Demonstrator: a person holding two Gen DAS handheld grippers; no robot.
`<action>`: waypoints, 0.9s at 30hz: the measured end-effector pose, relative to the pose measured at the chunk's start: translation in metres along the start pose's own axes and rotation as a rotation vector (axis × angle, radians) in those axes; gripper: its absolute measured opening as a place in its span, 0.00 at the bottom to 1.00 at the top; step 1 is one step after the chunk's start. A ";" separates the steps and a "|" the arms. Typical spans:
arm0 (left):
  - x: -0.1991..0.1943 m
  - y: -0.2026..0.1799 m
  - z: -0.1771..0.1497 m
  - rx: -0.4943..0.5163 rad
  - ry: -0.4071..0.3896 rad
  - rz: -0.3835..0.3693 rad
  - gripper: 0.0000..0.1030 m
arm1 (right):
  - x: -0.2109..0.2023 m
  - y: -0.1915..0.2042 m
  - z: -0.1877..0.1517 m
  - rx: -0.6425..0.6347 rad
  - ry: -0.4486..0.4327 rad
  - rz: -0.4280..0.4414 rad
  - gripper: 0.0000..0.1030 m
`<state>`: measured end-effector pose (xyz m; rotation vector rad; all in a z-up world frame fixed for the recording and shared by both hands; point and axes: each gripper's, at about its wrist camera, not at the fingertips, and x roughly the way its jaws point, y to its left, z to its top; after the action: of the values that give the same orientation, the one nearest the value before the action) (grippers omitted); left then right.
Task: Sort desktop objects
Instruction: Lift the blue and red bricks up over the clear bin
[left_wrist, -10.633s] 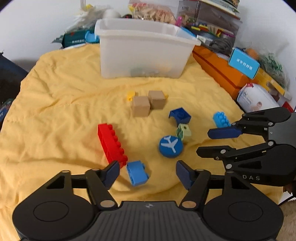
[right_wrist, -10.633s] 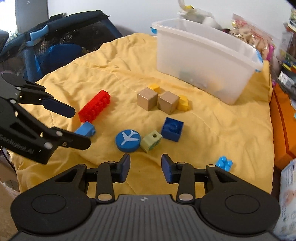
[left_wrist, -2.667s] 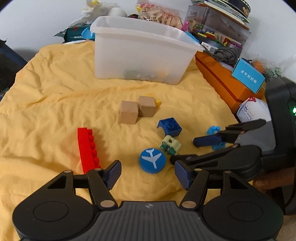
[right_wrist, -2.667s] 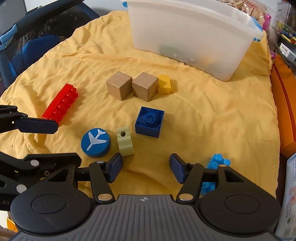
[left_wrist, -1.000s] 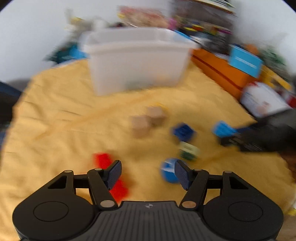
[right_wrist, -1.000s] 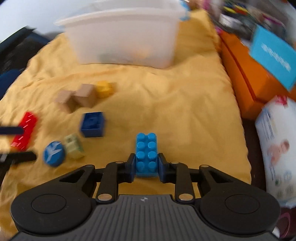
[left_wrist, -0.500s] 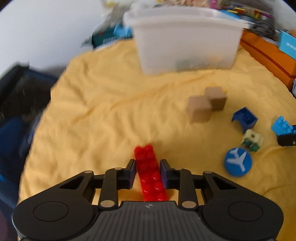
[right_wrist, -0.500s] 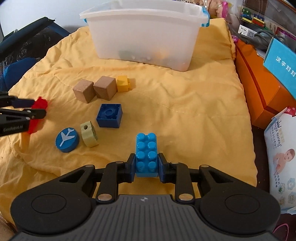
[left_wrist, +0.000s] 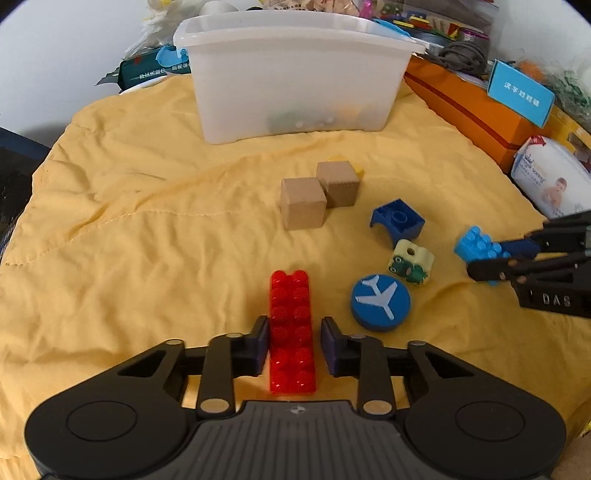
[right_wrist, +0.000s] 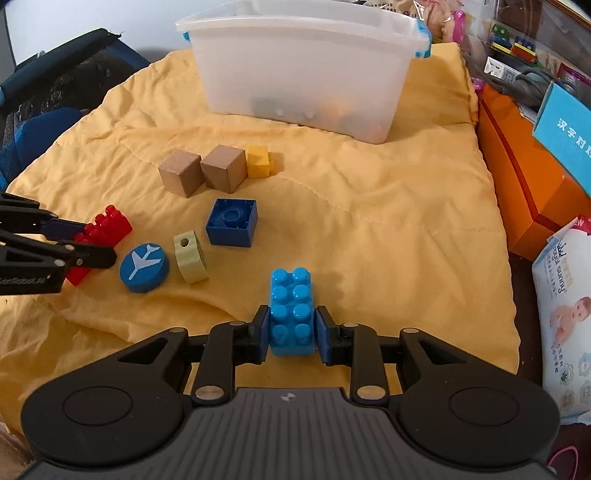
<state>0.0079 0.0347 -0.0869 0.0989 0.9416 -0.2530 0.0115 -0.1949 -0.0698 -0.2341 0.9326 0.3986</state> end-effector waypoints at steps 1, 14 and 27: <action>-0.003 0.004 0.001 -0.003 0.000 -0.010 0.26 | 0.001 0.000 0.000 -0.002 -0.004 0.001 0.27; -0.043 0.035 0.184 0.030 -0.330 -0.022 0.26 | -0.034 -0.043 0.137 -0.004 -0.281 -0.039 0.27; 0.034 0.043 0.262 0.005 -0.233 0.041 0.40 | 0.020 -0.063 0.243 0.071 -0.264 -0.070 0.29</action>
<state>0.2441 0.0201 0.0378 0.0918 0.7070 -0.2235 0.2266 -0.1591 0.0554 -0.1447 0.6762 0.3223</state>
